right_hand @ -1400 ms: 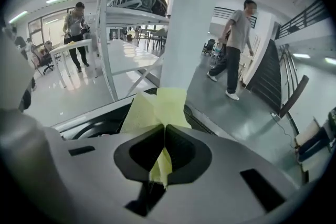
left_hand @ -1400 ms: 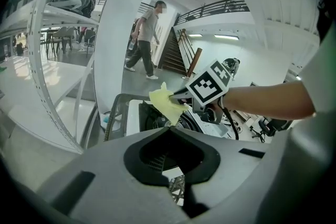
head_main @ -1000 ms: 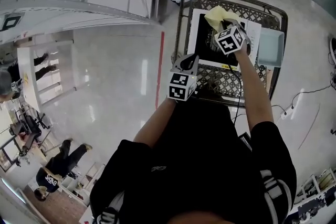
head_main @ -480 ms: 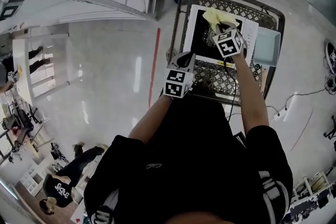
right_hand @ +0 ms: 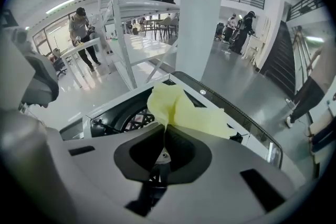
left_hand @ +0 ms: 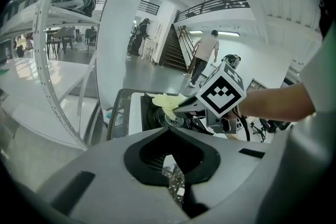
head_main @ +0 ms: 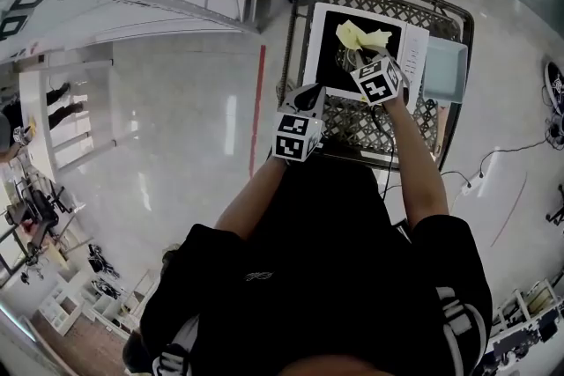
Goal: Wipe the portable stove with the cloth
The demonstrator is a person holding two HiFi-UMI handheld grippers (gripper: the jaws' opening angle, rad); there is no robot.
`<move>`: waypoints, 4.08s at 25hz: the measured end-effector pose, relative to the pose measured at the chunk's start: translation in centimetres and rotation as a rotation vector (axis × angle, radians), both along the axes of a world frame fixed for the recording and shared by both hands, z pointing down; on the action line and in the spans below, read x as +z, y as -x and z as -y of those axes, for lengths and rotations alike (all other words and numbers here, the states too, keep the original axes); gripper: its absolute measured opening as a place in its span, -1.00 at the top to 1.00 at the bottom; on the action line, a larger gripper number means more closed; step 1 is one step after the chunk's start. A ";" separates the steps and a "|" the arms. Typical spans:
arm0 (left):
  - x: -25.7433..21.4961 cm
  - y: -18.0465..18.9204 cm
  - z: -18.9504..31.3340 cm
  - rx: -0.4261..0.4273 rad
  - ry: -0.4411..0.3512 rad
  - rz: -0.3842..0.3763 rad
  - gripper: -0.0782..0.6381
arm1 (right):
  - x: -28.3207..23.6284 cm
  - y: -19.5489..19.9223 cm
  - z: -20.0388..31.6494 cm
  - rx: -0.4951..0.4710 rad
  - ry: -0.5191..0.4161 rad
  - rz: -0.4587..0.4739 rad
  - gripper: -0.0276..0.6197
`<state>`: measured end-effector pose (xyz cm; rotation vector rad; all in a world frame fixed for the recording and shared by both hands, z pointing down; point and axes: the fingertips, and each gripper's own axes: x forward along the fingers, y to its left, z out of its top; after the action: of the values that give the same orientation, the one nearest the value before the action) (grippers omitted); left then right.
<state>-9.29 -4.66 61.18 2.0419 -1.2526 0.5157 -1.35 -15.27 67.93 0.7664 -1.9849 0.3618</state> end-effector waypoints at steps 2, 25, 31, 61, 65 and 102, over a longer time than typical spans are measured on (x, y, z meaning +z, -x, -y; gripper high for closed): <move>0.1 -0.1 -0.1 0.002 0.002 0.001 0.73 | -0.1 -0.1 -0.6 0.012 0.011 0.012 0.87; 0.2 -0.5 -0.6 0.018 -0.005 0.002 0.73 | -1.0 0.2 -7.2 0.016 0.055 0.061 0.87; 0.3 -0.2 -0.7 0.012 -0.002 0.005 0.73 | -0.6 0.4 -9.2 -0.016 0.050 0.041 0.87; 0.7 -1.1 -1.7 0.042 0.001 0.007 0.73 | 1.1 1.0 -14.4 -0.027 0.108 0.069 0.87; 0.7 -1.5 -1.6 0.054 0.000 0.005 0.73 | 1.0 1.0 -14.8 -0.028 0.108 0.072 0.87; -3.7 -8.4 2.5 0.101 -0.099 -0.035 0.73 | -13.6 -12.9 5.6 0.237 -0.414 0.076 0.87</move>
<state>-0.91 -7.15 57.46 2.1962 -1.1804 0.4702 11.50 -20.88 54.30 1.2726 -2.0723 0.1151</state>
